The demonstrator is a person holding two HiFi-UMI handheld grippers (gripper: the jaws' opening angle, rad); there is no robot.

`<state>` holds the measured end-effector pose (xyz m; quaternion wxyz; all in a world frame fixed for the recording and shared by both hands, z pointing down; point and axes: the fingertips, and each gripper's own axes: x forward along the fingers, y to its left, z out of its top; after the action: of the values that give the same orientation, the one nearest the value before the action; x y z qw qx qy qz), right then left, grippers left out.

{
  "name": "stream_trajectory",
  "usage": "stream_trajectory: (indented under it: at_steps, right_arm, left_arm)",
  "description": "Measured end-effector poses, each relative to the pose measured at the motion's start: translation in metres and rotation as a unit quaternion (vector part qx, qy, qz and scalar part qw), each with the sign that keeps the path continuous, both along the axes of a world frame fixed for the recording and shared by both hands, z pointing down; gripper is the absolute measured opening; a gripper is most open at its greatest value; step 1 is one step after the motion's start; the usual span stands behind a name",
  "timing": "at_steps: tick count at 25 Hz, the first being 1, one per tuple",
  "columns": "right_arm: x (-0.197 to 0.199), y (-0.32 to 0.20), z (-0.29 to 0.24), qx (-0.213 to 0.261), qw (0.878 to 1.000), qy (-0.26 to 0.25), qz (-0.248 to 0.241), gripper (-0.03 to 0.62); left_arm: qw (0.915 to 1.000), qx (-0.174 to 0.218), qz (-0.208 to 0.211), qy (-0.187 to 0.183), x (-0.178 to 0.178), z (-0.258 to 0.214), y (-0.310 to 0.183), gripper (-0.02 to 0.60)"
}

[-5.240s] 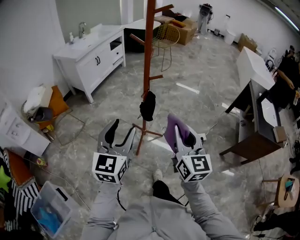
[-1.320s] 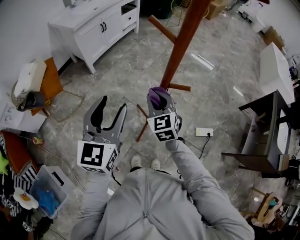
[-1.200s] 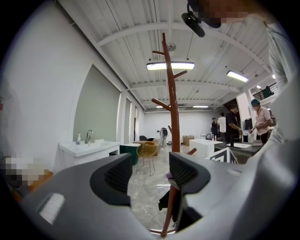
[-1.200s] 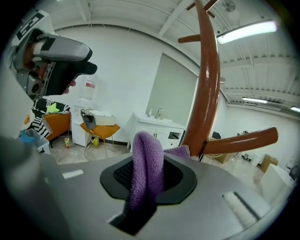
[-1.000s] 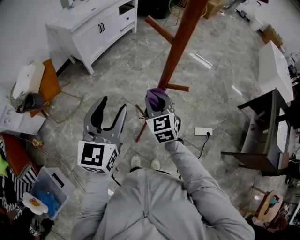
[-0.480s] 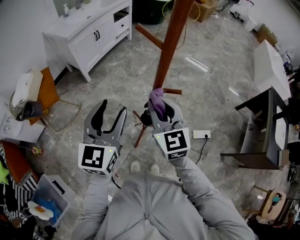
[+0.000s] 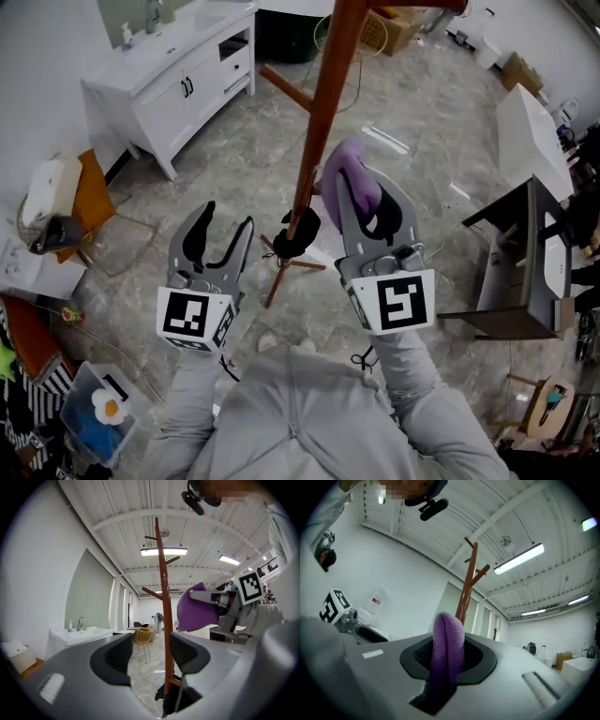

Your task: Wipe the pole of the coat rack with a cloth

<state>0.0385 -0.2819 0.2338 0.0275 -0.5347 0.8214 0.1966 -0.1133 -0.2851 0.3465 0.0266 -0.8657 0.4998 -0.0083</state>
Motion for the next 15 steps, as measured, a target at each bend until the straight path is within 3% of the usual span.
stream_trajectory:
  at_steps: [8,15]
  right_arm:
    - [0.022,-0.017,-0.077,0.097,0.995,0.037,-0.016,0.069]
    - [0.0,-0.037,-0.075,0.101,0.987,0.091,-0.085,0.069]
  left_arm:
    - [1.0,0.01,0.0,-0.002,0.0,-0.007,-0.002,0.267]
    - [0.9999,0.008,-0.001,-0.007,0.006,-0.007,-0.003,0.267]
